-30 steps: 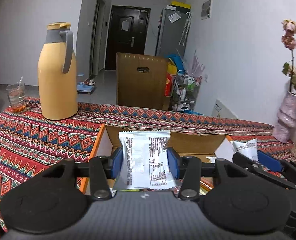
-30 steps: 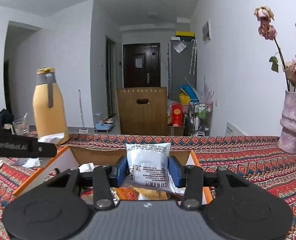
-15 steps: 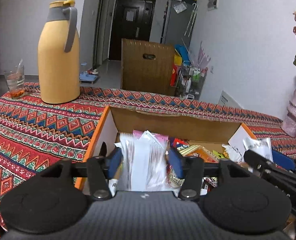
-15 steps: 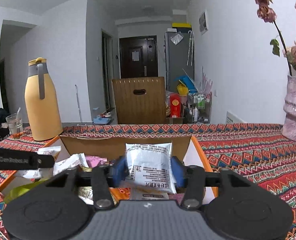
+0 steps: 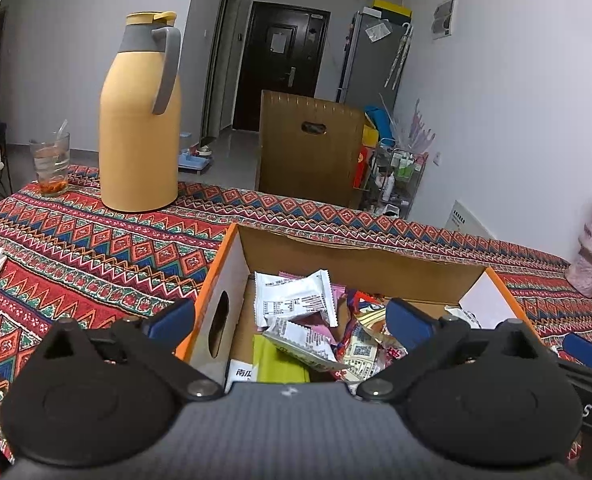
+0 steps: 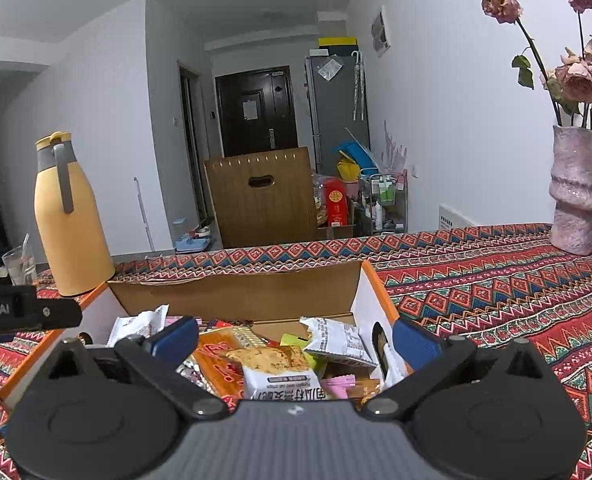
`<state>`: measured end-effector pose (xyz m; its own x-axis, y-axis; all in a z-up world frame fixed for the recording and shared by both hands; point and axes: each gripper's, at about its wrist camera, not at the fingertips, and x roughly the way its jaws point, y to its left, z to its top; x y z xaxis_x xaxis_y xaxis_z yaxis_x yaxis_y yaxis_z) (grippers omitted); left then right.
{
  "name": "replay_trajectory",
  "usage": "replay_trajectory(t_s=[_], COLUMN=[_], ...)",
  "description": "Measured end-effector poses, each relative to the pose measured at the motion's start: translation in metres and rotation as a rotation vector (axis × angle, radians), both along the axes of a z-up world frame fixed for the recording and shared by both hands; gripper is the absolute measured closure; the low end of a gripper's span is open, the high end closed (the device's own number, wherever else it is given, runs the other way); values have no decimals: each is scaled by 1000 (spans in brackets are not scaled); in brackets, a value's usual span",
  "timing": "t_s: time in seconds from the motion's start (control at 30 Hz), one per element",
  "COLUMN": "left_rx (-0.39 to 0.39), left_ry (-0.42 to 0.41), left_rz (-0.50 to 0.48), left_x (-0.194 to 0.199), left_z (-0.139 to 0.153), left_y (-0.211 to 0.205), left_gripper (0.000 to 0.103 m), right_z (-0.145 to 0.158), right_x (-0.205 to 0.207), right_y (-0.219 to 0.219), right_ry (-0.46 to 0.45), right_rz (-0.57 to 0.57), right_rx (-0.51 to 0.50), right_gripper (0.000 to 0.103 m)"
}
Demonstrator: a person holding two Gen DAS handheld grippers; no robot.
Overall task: Organize snacks
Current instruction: 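Pull both grippers back from the box toward the last packets, then grasp a white packet with the right gripper while the left grasps the cracker packet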
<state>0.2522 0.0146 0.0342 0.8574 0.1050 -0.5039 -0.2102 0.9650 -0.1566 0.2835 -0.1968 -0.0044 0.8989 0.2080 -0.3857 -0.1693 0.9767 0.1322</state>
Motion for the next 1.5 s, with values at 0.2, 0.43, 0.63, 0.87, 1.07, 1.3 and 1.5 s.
replay_trajectory(t_s=[0.2,0.43,0.63,0.87,1.07,1.3,1.5], left_rx=[7,18,33,67,43,38,29], left_ry=[-5,17,69,131,161,146,154], left_rz=[5,-34,-70,-114,-129,-139,-136], left_x=[-14,-34,-59,-86,-96,-97,-97], left_z=[15,31,24,-2,-28,-46,-52], left_y=[-3,-13,-12,-10,-8,-5,-3], left_gripper=[0,0,0,0,0,0,0], right_z=[23,45,27,-15,-40,-55,-61], right_x=[-19,-52,-72,-74,-60,-53,-49], right_y=[-9,-18,-25,-22,-10,-13,-15], right_ry=[-23,-71,9,167,245,263,290], right_rz=[-16,22,49,78,85,82,77], right_rx=[14,-19,-88,-130,-131,-84,-69], right_gripper=[0,0,0,0,0,6,19])
